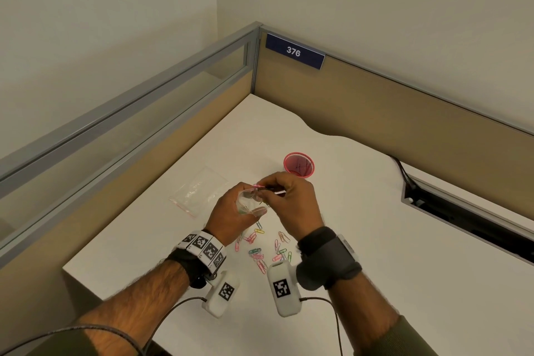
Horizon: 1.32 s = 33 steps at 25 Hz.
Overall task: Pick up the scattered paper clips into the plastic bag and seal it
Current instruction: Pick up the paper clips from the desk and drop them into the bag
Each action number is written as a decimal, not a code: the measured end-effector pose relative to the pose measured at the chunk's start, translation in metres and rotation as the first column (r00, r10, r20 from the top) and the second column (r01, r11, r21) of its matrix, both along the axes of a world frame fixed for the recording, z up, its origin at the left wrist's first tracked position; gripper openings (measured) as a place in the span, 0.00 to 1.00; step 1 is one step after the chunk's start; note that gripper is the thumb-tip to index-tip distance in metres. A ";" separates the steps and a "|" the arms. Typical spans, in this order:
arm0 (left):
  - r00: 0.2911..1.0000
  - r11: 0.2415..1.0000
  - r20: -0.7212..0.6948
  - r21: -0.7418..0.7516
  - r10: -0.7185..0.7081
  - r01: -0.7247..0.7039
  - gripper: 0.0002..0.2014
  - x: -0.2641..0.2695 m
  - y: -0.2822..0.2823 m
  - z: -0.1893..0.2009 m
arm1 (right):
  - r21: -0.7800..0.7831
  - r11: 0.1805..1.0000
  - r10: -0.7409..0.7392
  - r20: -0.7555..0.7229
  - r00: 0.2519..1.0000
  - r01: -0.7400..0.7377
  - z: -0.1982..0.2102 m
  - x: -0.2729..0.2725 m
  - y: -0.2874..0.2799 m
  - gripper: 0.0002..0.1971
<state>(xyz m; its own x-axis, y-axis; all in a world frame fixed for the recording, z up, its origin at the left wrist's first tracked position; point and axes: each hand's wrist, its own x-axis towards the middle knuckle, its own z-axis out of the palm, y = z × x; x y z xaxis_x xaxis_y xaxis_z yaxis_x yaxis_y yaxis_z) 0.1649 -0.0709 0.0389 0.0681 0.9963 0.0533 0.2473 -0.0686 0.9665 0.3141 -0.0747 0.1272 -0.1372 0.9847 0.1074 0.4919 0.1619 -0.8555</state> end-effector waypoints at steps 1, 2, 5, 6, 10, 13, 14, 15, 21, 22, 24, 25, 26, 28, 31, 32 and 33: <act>1.000 1.000 0.007 0.001 -0.007 0.007 0.17 0.000 0.001 0.000 | -0.009 1.000 0.017 0.032 0.999 -0.016 -0.002 -0.003 0.000 0.03; 1.000 1.000 0.009 0.002 -0.012 0.012 0.17 0.000 0.002 0.000 | -0.019 0.999 0.031 0.056 0.998 -0.030 -0.005 -0.006 0.000 0.04; 0.999 1.000 0.029 -0.004 -0.016 0.016 0.17 -0.002 0.002 0.000 | -0.029 0.999 0.033 0.090 0.995 -0.031 -0.006 -0.008 -0.001 0.07; 0.999 1.000 0.032 -0.005 -0.013 0.013 0.17 -0.003 0.001 -0.001 | -0.026 0.999 0.027 0.086 0.996 -0.024 -0.004 -0.007 -0.002 0.07; 0.999 1.000 0.046 -0.023 0.005 -0.004 0.15 -0.004 -0.002 0.000 | 0.017 0.997 -0.070 -0.002 0.998 0.070 0.001 0.007 -0.002 0.10; 0.999 0.999 0.034 -0.019 0.034 -0.033 0.15 -0.008 -0.004 0.003 | 0.006 0.989 -0.151 0.057 0.987 0.151 -0.022 0.031 0.003 0.10; 0.999 0.999 0.032 -0.017 0.044 -0.043 0.15 -0.011 -0.004 0.004 | -0.015 0.986 -0.161 0.152 0.975 0.165 -0.040 0.038 0.005 0.09; 0.998 0.999 0.034 -0.019 0.051 -0.051 0.15 -0.016 -0.004 0.005 | -0.047 0.985 -0.148 0.273 0.951 0.167 -0.060 0.044 0.006 0.09; 0.996 0.996 0.027 0.007 0.087 -0.087 0.13 -0.040 -0.001 0.011 | -0.296 0.944 0.097 0.668 0.738 0.144 -0.147 0.043 -0.008 0.13; 0.995 0.995 0.026 0.011 0.100 -0.101 0.13 -0.043 -0.001 0.012 | -0.287 0.951 0.123 0.690 0.714 0.114 -0.151 0.036 -0.013 0.12; 0.992 0.992 0.024 0.014 0.122 -0.122 0.14 -0.048 0.000 0.012 | -0.275 0.961 0.190 0.694 0.694 0.013 -0.153 0.023 -0.021 0.10; 0.991 0.991 0.024 0.015 0.130 -0.130 0.14 -0.050 0.000 0.011 | -0.269 0.963 0.213 0.681 0.700 -0.032 -0.152 0.017 -0.021 0.10; 0.991 0.991 0.023 0.011 0.133 -0.133 0.14 -0.050 0.000 0.010 | -0.260 0.964 0.214 0.659 0.721 -0.048 -0.150 0.013 -0.018 0.11; 0.991 0.991 0.019 -0.001 0.132 -0.132 0.14 -0.052 -0.001 0.009 | -0.229 0.973 0.169 0.612 0.773 -0.032 -0.145 0.003 -0.003 0.14; 0.990 0.990 0.018 -0.008 0.142 -0.142 0.14 -0.052 -0.001 0.009 | -0.272 0.959 0.225 0.568 0.792 -0.077 -0.143 -0.009 0.022 0.19; 0.988 0.989 0.025 -0.009 0.151 -0.151 0.14 -0.053 -0.001 0.009 | -0.291 0.949 0.274 0.584 0.765 -0.118 -0.145 -0.013 0.025 0.19; 0.987 0.987 0.030 -0.007 0.158 -0.158 0.14 -0.052 -0.001 0.009 | -0.292 0.944 0.306 0.603 0.737 -0.154 -0.148 -0.015 0.024 0.18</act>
